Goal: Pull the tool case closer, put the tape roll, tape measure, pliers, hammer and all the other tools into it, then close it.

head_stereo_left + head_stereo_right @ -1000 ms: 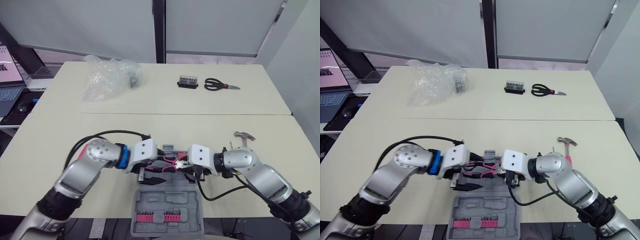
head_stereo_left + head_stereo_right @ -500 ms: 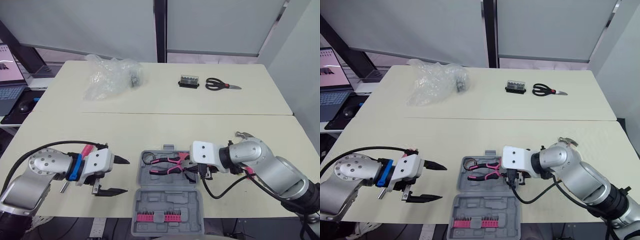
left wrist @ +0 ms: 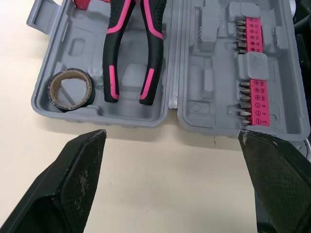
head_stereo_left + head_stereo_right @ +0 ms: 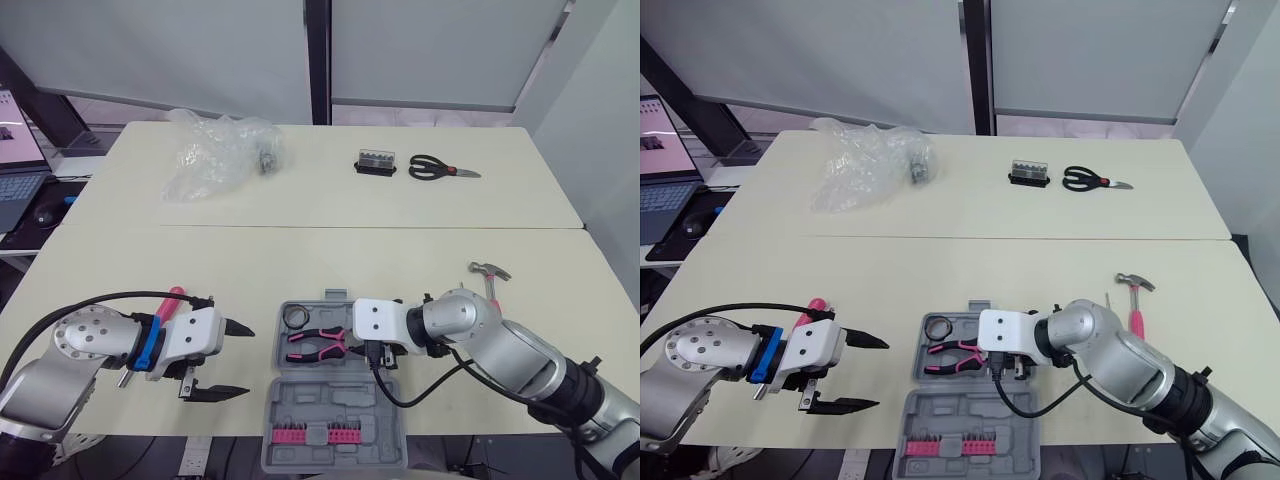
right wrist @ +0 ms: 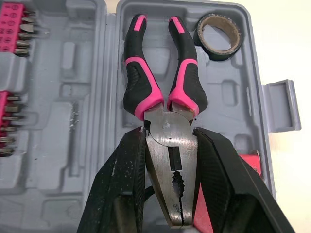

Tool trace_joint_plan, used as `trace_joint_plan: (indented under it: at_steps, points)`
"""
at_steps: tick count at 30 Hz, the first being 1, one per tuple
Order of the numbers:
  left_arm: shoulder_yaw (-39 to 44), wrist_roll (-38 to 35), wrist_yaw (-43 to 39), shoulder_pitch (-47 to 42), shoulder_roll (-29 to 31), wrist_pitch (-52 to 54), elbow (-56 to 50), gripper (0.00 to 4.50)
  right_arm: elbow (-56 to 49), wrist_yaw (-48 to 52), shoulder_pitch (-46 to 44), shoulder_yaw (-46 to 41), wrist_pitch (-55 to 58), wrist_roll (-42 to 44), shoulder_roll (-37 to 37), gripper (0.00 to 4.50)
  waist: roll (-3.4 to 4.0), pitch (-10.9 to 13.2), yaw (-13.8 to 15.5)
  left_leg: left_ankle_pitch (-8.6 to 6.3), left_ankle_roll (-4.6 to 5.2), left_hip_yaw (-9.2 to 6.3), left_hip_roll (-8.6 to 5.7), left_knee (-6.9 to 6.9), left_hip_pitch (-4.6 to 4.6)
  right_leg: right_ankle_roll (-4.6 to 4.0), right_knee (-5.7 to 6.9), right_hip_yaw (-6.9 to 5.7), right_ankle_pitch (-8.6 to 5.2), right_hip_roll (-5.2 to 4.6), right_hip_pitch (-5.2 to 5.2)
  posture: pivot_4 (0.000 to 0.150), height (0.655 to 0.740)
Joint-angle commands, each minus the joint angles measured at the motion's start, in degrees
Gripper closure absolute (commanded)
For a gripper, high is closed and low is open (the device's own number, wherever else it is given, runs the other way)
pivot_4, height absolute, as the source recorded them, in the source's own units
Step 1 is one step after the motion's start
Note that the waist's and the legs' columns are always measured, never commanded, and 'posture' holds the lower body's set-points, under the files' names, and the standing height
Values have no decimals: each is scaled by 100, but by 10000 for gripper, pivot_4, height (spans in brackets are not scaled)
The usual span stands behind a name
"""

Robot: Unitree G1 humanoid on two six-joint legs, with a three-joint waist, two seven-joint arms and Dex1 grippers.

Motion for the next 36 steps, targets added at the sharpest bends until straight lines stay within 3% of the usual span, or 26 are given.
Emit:
trace_joint_plan:
  at_steps: [1,16,18,23,27,30,36]
  points:
    - [190,-14,59,63,78,-115,-192,0,-15,-28,-91,28,-195,-88,137,32195,0,0,0,0,0,0,0,0,0,0,0,0,0,0,0,1500,7400]
    - [74,19,319,18,-19,-180,-239,0,436,29,112,70,-309,-180,361,32194,0,0,-1,0,0,0,0,0,0,0,1,-1,0,1,0,1500,7400]
    - [63,24,349,9,-34,-183,-245,0,518,39,111,47,-378,-174,381,25120,0,0,-2,0,0,-1,1,0,0,0,1,-1,0,2,0,1500,7400]
    - [54,-3,423,-13,-65,-145,-306,0,399,320,77,-147,-669,28,280,14907,0,0,-1,0,0,-1,1,1,0,0,1,-1,0,1,0,1500,7400]
    - [77,-20,448,-2,-58,-87,-353,0,505,336,56,-437,-1290,196,441,14907,0,0,-3,0,0,-1,1,1,0,0,2,-1,0,1,1,1500,7400]
    - [92,-40,480,10,-56,-34,-405,0,757,307,40,-517,-1543,229,661,19616,0,0,-12,0,0,-1,4,0,1,0,2,-1,0,6,1,1500,7400]
    - [111,-43,562,55,-62,49,-500,0,1315,151,14,-340,-1893,-46,1035,33258,0,0,-7,0,0,-1,3,1,1,0,2,-1,0,5,2,1500,7400]
